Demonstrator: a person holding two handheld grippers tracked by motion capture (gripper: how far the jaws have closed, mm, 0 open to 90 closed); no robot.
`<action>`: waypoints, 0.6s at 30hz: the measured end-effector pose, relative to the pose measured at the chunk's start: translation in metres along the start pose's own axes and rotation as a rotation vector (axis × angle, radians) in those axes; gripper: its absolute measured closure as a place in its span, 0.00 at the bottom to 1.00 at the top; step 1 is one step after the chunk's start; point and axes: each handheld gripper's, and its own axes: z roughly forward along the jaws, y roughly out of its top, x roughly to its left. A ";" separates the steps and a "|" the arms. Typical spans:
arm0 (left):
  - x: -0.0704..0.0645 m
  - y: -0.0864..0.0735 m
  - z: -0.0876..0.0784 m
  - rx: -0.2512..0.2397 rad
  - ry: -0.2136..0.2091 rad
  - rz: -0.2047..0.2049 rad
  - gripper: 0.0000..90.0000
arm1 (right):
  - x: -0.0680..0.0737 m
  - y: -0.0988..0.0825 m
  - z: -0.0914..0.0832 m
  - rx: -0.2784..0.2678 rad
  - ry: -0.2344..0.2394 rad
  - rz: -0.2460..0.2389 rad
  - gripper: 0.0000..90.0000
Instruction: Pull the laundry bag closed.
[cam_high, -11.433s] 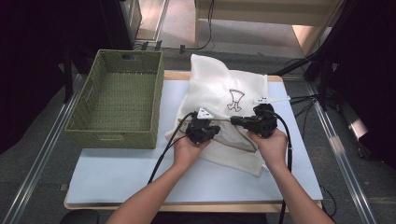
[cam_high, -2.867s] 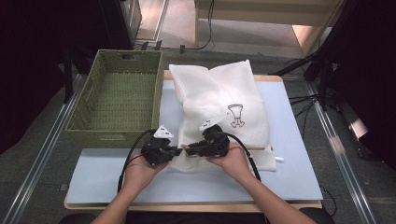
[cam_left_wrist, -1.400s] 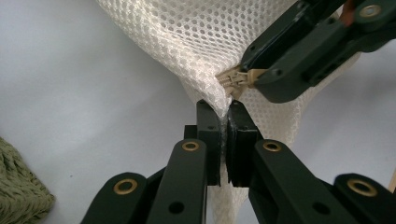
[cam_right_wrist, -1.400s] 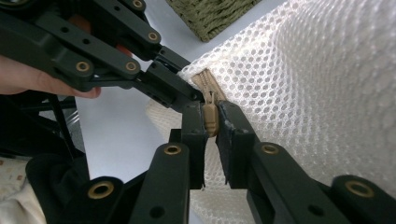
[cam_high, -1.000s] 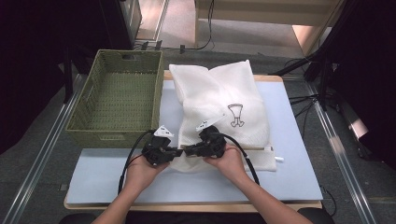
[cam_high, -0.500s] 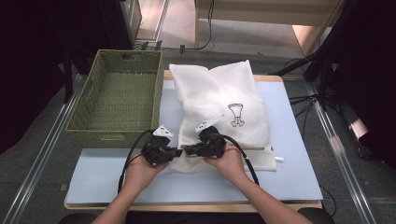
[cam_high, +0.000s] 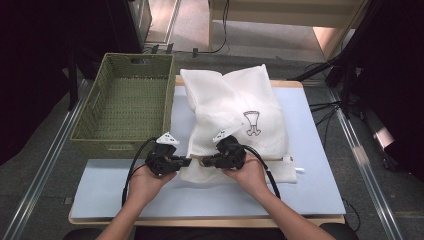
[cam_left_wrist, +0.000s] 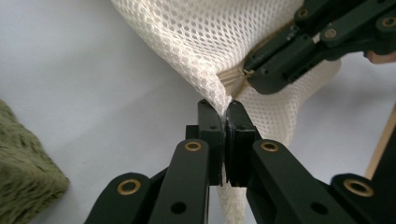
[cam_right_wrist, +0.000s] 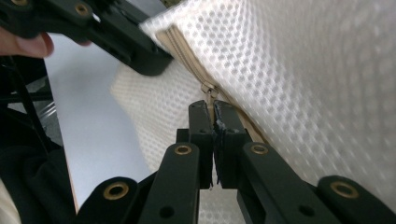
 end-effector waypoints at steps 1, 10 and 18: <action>0.000 0.000 -0.001 -0.003 0.006 0.000 0.99 | -0.001 0.000 -0.001 -0.001 0.005 0.011 0.99; 0.015 -0.007 -0.016 -0.041 0.014 -0.040 0.99 | -0.013 -0.007 -0.013 0.007 -0.016 0.046 0.99; 0.010 -0.011 -0.012 -0.050 0.025 -0.037 0.98 | -0.013 -0.011 -0.016 0.017 -0.026 0.021 0.99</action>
